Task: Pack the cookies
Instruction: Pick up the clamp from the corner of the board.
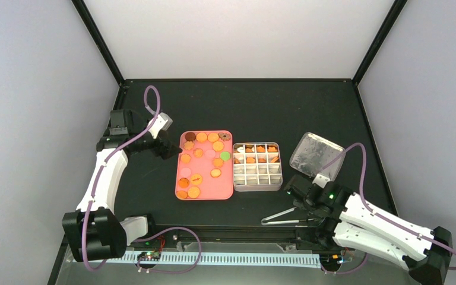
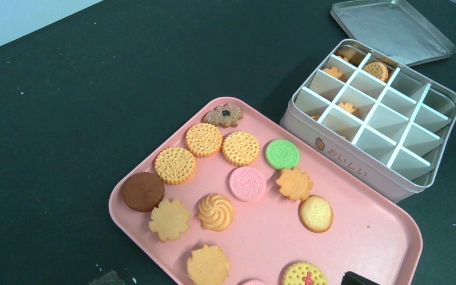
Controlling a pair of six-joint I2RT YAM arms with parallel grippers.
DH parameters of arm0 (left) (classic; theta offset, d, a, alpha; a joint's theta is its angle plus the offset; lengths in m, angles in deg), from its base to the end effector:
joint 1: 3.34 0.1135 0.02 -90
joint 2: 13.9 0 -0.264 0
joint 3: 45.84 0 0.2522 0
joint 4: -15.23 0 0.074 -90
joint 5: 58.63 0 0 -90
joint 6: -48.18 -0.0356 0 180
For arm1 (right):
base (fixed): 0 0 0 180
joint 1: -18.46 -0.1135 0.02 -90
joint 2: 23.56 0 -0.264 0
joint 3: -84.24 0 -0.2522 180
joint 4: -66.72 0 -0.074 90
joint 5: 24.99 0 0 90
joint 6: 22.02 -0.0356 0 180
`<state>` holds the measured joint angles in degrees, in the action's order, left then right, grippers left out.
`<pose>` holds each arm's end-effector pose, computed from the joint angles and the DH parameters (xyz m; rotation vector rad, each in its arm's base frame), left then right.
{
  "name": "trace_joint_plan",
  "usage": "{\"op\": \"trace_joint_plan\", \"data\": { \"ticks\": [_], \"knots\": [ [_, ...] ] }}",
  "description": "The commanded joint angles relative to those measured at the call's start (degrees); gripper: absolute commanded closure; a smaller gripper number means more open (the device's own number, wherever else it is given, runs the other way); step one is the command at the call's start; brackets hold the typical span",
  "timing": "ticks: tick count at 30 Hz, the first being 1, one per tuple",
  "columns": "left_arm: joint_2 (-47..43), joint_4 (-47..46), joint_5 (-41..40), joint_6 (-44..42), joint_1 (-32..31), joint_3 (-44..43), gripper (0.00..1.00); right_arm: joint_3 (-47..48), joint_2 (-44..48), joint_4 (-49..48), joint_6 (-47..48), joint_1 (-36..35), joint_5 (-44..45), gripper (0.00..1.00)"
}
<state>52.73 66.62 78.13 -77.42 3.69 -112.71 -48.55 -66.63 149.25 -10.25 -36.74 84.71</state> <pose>0.2306 0.0023 0.2803 0.8558 2.0206 -0.5956 0.0671 0.0755 0.2067 0.5957 2.6814 0.0680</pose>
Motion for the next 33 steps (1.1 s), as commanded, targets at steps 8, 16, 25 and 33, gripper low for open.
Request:
{"op": "trace_joint_plan", "data": {
  "ticks": [8,16,25,33],
  "knots": [
    [-1.2,0.6,0.8,-2.1,-0.3,-1.3,0.01,0.8,-10.8,-5.3,-4.1,0.8,1.3,0.72],
    [-1.1,2.8,0.7,-3.2,-0.3,-2.7,0.01,-1.0,-13.9,-10.7,-6.3,2.6,1.8,0.72],
    [-1.9,4.7,0.1,-5.1,-0.3,-3.5,0.01,-1.3,-20.3,-15.4,-6.1,3.5,1.3,0.72],
    [-3.0,5.2,-0.2,-5.5,-0.3,-3.7,0.01,0.5,-25.0,-15.2,-4.7,3.5,0.4,0.77]
  ]
}}
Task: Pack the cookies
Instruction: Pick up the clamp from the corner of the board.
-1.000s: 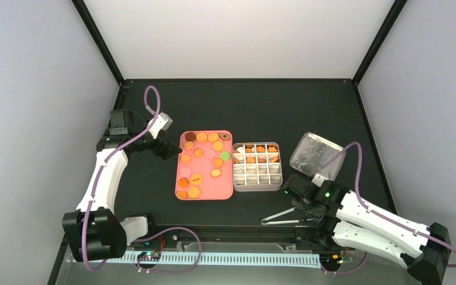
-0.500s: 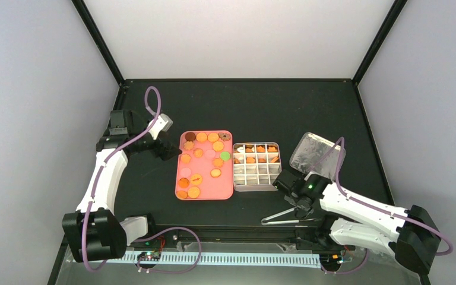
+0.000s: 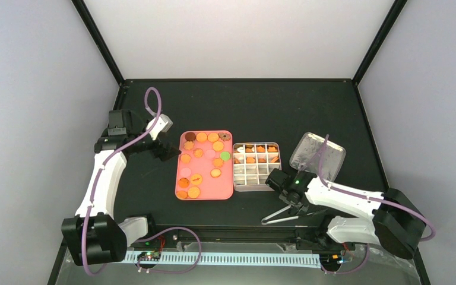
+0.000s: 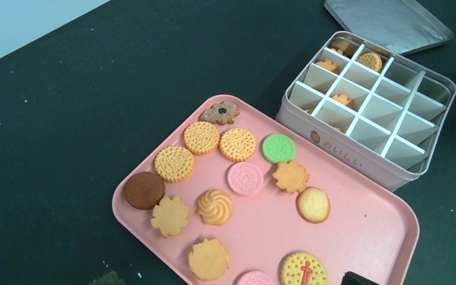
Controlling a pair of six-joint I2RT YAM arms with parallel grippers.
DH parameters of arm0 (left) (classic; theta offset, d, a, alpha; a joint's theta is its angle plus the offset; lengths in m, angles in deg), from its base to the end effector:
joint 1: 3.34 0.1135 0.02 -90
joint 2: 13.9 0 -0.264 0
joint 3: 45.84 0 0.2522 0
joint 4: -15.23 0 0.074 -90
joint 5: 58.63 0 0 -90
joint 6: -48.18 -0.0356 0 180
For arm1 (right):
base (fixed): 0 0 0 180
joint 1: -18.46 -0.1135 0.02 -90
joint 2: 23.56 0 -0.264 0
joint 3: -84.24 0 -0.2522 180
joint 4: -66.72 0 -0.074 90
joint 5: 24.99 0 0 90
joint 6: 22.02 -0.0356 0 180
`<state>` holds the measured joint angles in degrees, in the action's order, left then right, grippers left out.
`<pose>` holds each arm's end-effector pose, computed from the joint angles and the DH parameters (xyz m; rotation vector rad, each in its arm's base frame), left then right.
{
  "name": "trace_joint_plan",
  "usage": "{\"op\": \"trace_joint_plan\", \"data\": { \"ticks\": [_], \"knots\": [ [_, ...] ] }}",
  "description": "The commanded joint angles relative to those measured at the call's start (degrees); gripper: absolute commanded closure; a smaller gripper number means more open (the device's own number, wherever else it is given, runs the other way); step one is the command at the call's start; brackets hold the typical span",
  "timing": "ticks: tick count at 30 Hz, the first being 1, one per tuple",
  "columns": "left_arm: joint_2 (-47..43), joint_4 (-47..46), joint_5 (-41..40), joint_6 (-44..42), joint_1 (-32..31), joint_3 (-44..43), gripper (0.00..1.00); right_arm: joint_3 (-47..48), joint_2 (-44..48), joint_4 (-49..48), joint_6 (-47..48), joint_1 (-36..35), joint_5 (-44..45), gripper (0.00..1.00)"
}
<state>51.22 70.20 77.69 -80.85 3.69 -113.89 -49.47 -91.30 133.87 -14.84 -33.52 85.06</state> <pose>0.2229 0.0015 0.2882 0.9086 2.0058 -0.5645 0.1065 0.1164 0.1582 0.7516 2.7023 -0.1589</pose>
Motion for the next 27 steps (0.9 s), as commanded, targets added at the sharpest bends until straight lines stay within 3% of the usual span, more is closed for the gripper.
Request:
{"op": "trace_joint_plan", "data": {
  "ticks": [1,5,10,18,27],
  "knots": [
    [-1.5,1.6,0.2,-2.1,-0.3,-2.5,0.01,1.5,0.1,0.6,0.1,0.3,0.0,0.77],
    [-1.3,1.5,0.3,-1.9,-0.3,-2.7,0.01,-0.5,3.4,0.4,-0.3,0.3,-0.4,0.8],
    [-1.3,1.5,0.3,-1.8,-0.3,-2.7,0.01,-2.6,4.9,-3.4,0.3,0.3,-0.1,0.99],
    [-1.2,2.2,0.2,-1.8,-0.3,-3.5,0.01,-1.6,0.5,-3.7,1.6,0.3,0.2,0.99],
    [-0.9,2.9,1.6,-1.3,-0.6,-4.2,0.01,1.4,9.0,1.6,3.2,0.2,6.3,0.99]
  ]
}}
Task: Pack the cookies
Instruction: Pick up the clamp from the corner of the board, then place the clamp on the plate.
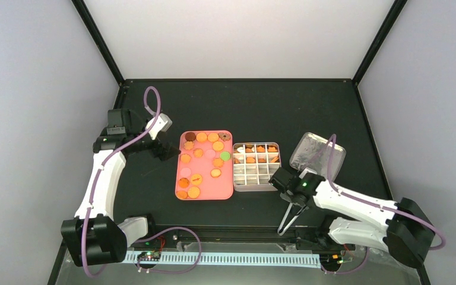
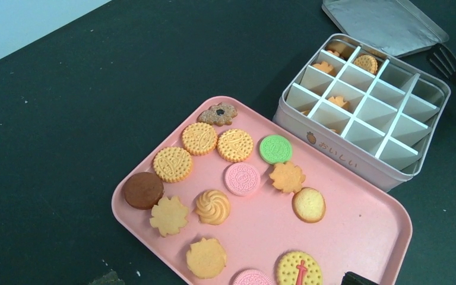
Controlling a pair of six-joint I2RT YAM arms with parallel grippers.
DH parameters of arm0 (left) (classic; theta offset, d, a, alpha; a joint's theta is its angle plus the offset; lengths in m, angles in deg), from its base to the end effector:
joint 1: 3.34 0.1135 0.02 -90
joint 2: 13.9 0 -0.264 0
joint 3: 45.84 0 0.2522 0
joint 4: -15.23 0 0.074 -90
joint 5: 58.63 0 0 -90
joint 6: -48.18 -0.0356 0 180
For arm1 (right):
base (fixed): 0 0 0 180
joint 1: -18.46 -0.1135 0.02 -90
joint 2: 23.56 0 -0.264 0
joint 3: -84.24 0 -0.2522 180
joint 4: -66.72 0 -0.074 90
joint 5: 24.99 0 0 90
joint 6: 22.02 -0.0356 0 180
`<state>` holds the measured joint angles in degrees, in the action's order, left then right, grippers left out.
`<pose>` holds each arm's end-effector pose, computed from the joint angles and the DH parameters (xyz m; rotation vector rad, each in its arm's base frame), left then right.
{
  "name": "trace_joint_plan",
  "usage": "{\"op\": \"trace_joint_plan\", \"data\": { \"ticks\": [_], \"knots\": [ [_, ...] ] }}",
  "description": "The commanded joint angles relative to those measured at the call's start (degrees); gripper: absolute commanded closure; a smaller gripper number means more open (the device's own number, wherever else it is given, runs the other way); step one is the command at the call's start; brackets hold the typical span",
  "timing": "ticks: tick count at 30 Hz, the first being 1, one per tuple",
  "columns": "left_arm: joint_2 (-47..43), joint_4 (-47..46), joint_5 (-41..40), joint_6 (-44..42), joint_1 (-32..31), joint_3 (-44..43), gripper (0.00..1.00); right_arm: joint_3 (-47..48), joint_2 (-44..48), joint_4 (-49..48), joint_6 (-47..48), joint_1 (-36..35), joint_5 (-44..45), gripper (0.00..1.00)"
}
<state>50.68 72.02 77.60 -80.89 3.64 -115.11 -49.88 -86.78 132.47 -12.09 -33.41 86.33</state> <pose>0.2201 0.0011 0.2947 0.9097 2.0070 -0.5637 0.1057 0.1137 0.1676 0.7010 2.6623 -0.0592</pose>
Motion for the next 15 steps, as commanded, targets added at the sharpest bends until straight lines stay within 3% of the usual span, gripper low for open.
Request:
{"op": "trace_joint_plan", "data": {
  "ticks": [1,5,8,11,15],
  "knots": [
    [-0.4,1.3,1.8,-1.3,-0.6,-3.0,0.01,2.7,5.9,3.8,1.3,0.1,6.1,0.99],
    [-0.7,2.5,3.2,-2.5,-1.4,-2.9,0.01,7.7,12.3,5.0,8.8,0.1,9.6,0.99],
    [-1.6,4.1,4.9,-4.9,-1.9,-2.7,0.01,11.7,16.4,-2.2,22.9,0.1,7.4,0.99],
    [-3.4,5.7,5.7,-7.4,-2.7,-2.9,0.01,16.7,15.7,-11.0,40.4,0.1,-0.7,0.99],
    [-5.4,7.9,7.0,-9.7,-3.5,-3.2,0.01,23.4,6.0,-16.3,56.5,0.1,-16.7,0.99]
  ]
}}
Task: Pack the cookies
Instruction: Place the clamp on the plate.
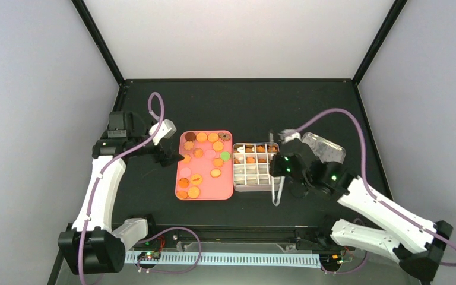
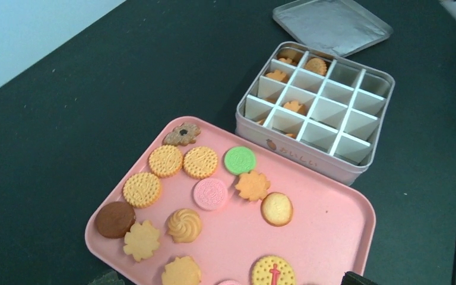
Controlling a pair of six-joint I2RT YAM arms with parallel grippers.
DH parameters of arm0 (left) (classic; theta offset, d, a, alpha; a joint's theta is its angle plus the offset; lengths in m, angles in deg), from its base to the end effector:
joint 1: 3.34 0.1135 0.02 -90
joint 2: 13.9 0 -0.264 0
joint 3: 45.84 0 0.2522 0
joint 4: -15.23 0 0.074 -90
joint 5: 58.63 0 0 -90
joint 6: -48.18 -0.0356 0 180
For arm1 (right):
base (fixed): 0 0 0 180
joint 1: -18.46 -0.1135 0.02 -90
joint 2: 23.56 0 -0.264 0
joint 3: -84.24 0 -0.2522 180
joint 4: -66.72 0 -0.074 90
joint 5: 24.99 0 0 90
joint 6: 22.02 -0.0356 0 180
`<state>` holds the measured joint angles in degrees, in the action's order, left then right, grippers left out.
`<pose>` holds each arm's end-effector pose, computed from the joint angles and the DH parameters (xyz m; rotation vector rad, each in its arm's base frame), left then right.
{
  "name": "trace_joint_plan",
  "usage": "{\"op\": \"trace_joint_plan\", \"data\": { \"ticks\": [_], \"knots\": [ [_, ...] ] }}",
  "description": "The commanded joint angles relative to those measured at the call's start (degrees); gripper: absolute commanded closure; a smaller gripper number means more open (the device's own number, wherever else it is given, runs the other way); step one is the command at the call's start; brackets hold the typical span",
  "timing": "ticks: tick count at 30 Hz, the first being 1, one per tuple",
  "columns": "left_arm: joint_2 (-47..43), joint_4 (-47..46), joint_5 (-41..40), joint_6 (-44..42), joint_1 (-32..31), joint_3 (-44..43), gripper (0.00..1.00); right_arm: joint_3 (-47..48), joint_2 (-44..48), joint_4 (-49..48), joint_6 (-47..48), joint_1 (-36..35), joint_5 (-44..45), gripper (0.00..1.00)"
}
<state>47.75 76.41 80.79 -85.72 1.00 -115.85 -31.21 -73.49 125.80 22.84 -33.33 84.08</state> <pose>0.2043 -0.0116 0.3051 1.0417 1.9123 -0.6080 0.1149 0.1271 0.3038 0.0289 2.3415 0.4738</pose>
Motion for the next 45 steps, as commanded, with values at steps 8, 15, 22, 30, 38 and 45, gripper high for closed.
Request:
{"op": "trace_joint_plan", "data": {
  "ticks": [8,15,22,30,38,45],
  "knots": [
    [-5.7,11.7,3.2,-17.2,-2.1,0.3,0.02,9.0,-22.7,-18.7,37.8,-1.4,-29.2,0.99],
    [-9.0,12.2,0.2,-22.3,-2.2,5.9,0.02,12.0,-32.2,-22.5,43.7,-5.4,-30.5,0.99],
    [-11.8,12.1,-2.5,-23.5,-2.2,9.4,0.03,16.3,-43.4,-22.7,44.1,-10.7,-29.1,0.99],
    [-13.7,10.7,-4.6,-26.0,-2.2,13.6,0.03,14.1,-47.3,-27.4,39.8,-11.4,-29.6,0.99],
    [-11.5,7.6,-4.5,-26.3,-4.5,14.8,0.03,11.9,-46.7,-29.1,37.8,-11.5,-28.5,0.75],
    [-10.0,3.5,-12.2,-25.6,-13.4,16.1,0.03,8.3,-41.7,-30.7,34.9,-11.1,-24.7,0.66]
  ]
}}
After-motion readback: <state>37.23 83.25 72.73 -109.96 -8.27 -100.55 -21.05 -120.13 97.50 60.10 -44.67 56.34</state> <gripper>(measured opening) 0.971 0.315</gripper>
